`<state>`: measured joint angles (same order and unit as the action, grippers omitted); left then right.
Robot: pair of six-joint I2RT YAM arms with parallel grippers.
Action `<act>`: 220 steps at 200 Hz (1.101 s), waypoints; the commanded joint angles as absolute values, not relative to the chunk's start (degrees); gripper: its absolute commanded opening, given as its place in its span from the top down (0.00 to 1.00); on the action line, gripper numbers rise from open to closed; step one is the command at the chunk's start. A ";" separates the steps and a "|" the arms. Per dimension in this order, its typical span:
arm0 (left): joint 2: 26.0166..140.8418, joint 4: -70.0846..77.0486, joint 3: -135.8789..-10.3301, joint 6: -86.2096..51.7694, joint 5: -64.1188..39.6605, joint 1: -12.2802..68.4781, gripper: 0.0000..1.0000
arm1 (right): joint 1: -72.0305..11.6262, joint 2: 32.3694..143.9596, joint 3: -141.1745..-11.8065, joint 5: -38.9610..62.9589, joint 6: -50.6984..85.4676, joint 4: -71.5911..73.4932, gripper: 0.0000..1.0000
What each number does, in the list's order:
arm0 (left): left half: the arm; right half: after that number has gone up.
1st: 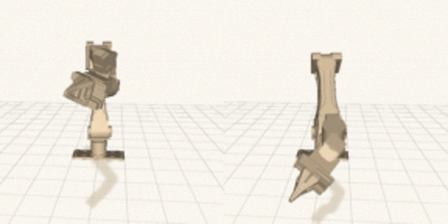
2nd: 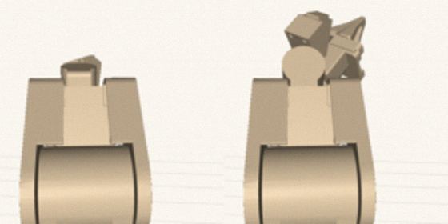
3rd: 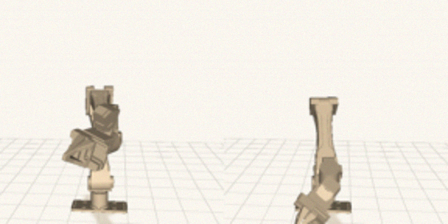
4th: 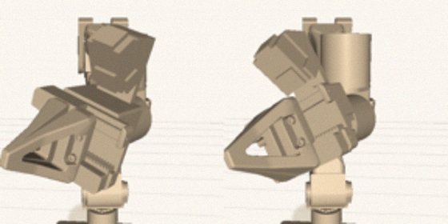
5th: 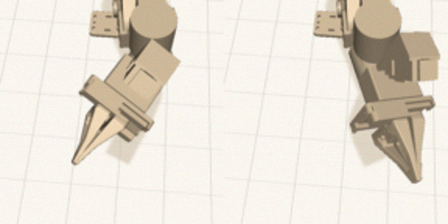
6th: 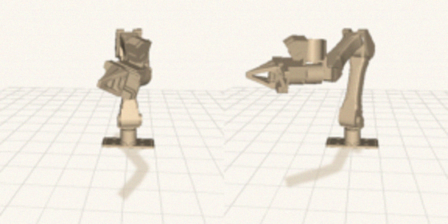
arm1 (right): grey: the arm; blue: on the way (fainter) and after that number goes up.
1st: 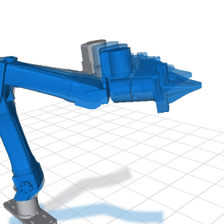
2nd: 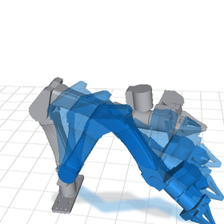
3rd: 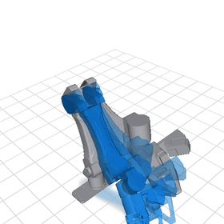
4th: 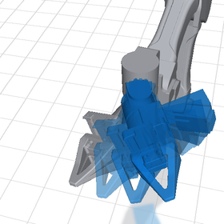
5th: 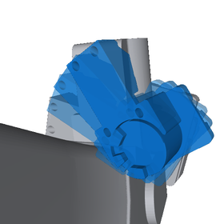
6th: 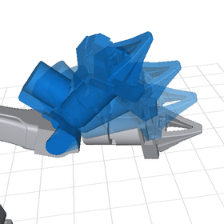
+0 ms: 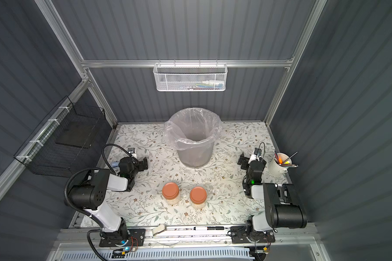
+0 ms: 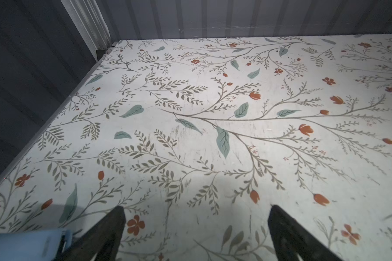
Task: Empty expired oatmeal from jars
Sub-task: Pick up the jar from the center of the board.
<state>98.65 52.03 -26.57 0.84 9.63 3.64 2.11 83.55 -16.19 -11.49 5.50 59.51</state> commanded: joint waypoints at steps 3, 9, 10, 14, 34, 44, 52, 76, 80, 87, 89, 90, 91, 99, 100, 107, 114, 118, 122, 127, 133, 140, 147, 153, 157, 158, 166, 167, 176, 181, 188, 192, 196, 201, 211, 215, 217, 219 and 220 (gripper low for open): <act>98.43 52.03 -27.09 0.53 9.75 3.48 0.00 | 2.02 83.82 -17.14 -11.06 5.10 59.24 0.01; 98.43 52.03 -27.14 0.53 9.73 3.48 0.00 | 2.01 83.78 -17.09 -11.10 5.12 59.24 0.01; 98.43 52.03 -27.10 0.53 9.74 3.50 0.00 | 2.01 83.81 -17.12 -11.13 5.11 59.24 0.01; 98.39 52.03 -27.15 0.53 9.76 3.45 0.00 | 1.93 83.80 -17.09 -11.11 5.09 59.24 0.01; 98.37 52.03 -27.16 0.53 9.71 3.51 0.00 | 2.02 83.76 -17.09 -11.08 5.06 59.24 0.01; 98.37 52.03 -27.14 0.53 9.76 3.50 0.00 | 2.02 83.81 -17.14 -11.08 5.12 59.24 0.01; 98.41 52.03 -27.16 0.53 9.75 3.51 0.00 | 2.02 83.77 -17.11 -11.11 5.10 59.24 0.01; 98.43 52.03 -27.09 0.52 9.75 3.46 0.00 | 1.97 83.80 -17.20 -11.06 5.19 59.11 0.01; 98.44 52.03 -27.15 0.53 9.74 3.51 0.00 | 2.02 83.77 -17.18 -11.02 5.23 59.12 0.01; 98.42 52.03 -27.15 0.53 9.75 3.47 0.00 | 2.02 83.80 -17.22 -10.90 5.25 59.16 0.01; 98.43 51.99 -27.13 0.53 9.76 3.50 0.00 | 2.02 83.79 -17.22 -10.90 5.20 59.15 0.01; 98.43 52.01 -27.10 0.53 9.67 3.51 0.00 | 2.02 83.82 -17.23 -10.86 5.24 59.15 0.01; 98.39 52.02 -27.13 0.53 9.62 3.51 0.00 | 2.02 83.83 -17.23 -10.83 5.26 59.15 0.01; 98.39 52.03 -27.16 0.53 9.67 3.52 0.00 | 2.02 83.85 -17.22 -10.85 5.25 59.15 0.01; 98.41 52.03 -27.16 0.53 9.67 3.52 0.00 | 2.02 83.85 -17.22 -10.83 5.30 59.15 0.01; 98.43 51.87 -27.33 0.53 9.51 3.48 0.00 | 1.99 83.85 -17.23 -10.80 5.32 59.15 0.01; 98.39 51.81 -27.34 0.53 9.55 3.43 0.00 | 2.11 83.80 -17.21 -10.66 5.33 59.11 0.01; 98.40 51.77 -27.39 0.53 9.50 3.44 0.00 | 2.15 83.84 -17.23 -10.56 5.40 59.14 0.01; 98.39 51.77 -27.34 0.53 9.56 3.43 0.00 | 2.19 83.81 -17.23 -10.55 5.44 59.15 0.01; 98.43 51.82 -27.29 0.53 9.57 3.46 0.00 | 2.20 83.87 -17.16 -10.53 5.45 59.15 0.01; 98.39 51.85 -27.25 0.53 9.58 3.43 0.00 | 2.20 83.80 -17.19 -10.51 5.44 59.15 0.01; 98.38 51.86 -27.25 0.53 9.58 3.45 0.00 | 2.28 83.80 -17.23 -10.43 5.45 59.15 0.01; 98.35 51.87 -27.20 0.53 9.56 3.50 0.00 | 2.27 83.84 -17.23 -10.43 5.45 59.15 0.01; 98.42 51.88 -27.25 0.53 9.58 3.44 0.00 | 2.28 83.84 -17.20 -10.41 5.44 59.07 0.01; 98.41 51.86 -27.25 0.53 9.54 3.45 0.00 | 2.29 83.80 -17.23 -10.41 5.50 59.14 0.01; 98.43 51.86 -27.25 0.53 9.52 3.44 0.00 | 2.29 83.83 -17.23 -10.39 5.48 59.15 0.01; 98.30 51.86 -27.24 0.53 9.51 3.43 0.00 | 2.33 83.84 -17.22 -10.32 5.47 59.06 0.01; 98.33 51.86 -27.25 0.53 9.50 3.43 0.00 | 2.26 83.85 -17.23 -10.35 5.50 59.06 0.01; 98.35 51.94 -27.20 0.53 9.52 3.43 0.00 | 2.37 83.85 -17.21 -10.26 5.54 59.07 0.01; 98.35 51.87 -27.24 0.52 9.55 3.48 0.00 | 2.37 83.87 -17.18 -10.23 5.53 59.06 0.01; 98.44 51.93 -27.25 0.53 9.64 3.47 0.00 | 2.44 83.84 -17.23 -10.16 5.60 59.05 0.01; 98.41 51.86 -27.27 0.53 9.57 3.50 0.00 | 2.46 83.85 -17.19 -10.01 5.59 59.02 0.01; 98.42 51.86 -27.34 0.53 9.57 3.43 0.00 | 2.61 83.84 -17.30 -9.79 5.68 58.91 0.01; 98.43 51.78 -27.34 0.53 9.45 3.50 0.00 | 2.64 83.93 -17.34 -9.71 5.71 58.84 0.01; 98.40 51.77 -27.42 0.57 9.49 3.43 0.00 | 2.66 83.84 -17.32 -9.69 5.79 58.75 0.01; 98.44 51.83 -27.29 0.53 9.49 3.43 0.00 | 2.70 83.86 -17.45 -9.65 5.80 58.65 0.01; 98.44 51.81 -27.32 0.59 9.49 3.43 0.00 | 2.72 83.92 -17.55 -9.66 5.80 58.48 0.01; 98.44 51.78 -27.35 0.59 9.45 3.45 0.00 | 2.72 83.97 -17.64 -9.62 5.80 58.30 0.01; 98.44 51.77 -27.34 0.60 9.43 3.44 0.00 | 2.72 83.96 -17.65 -9.60 5.80 58.20 0.01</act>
